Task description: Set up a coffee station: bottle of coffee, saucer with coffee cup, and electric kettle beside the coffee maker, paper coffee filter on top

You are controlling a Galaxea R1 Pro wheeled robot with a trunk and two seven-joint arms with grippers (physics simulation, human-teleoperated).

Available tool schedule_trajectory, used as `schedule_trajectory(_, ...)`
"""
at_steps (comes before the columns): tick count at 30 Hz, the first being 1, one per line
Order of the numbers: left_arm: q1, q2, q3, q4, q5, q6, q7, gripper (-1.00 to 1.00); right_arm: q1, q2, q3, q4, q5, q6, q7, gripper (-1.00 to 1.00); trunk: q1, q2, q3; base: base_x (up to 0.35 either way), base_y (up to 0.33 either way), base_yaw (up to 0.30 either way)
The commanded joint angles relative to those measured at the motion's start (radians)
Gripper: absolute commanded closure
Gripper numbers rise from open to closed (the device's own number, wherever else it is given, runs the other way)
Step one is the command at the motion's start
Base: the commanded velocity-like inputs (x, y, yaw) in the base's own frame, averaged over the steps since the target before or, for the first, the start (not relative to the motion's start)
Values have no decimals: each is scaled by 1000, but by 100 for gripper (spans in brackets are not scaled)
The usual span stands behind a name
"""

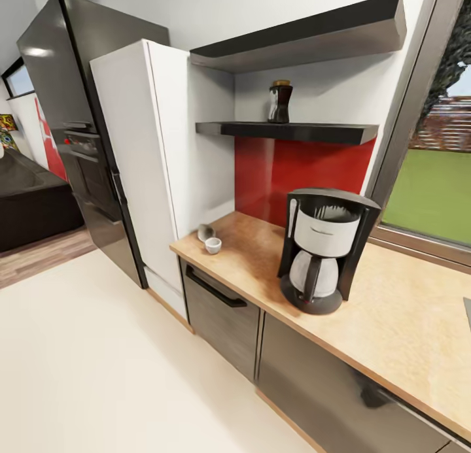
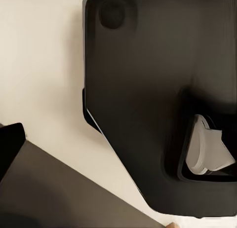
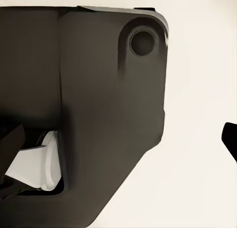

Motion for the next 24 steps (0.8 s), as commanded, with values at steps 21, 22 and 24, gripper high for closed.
schedule_trajectory(21, 0, 1, 2, 0, 13, -11, 3, -100, 0, -2, 0, 0, 1, -3, 0, -100, 1, -2, -2, 271, 238, 2)
schedule_trajectory(22, 0, 1, 2, 0, 13, -11, 3, -100, 0, -2, 0, 0, 1, -3, 0, -100, 1, -2, -2, 231, 276, 0)
schedule_trajectory(24, 0, 0, 2, 0, 13, -11, 3, -100, 0, -2, 0, 0, 1, -3, 0, -100, 1, -2, -2, 230, 277, 0)
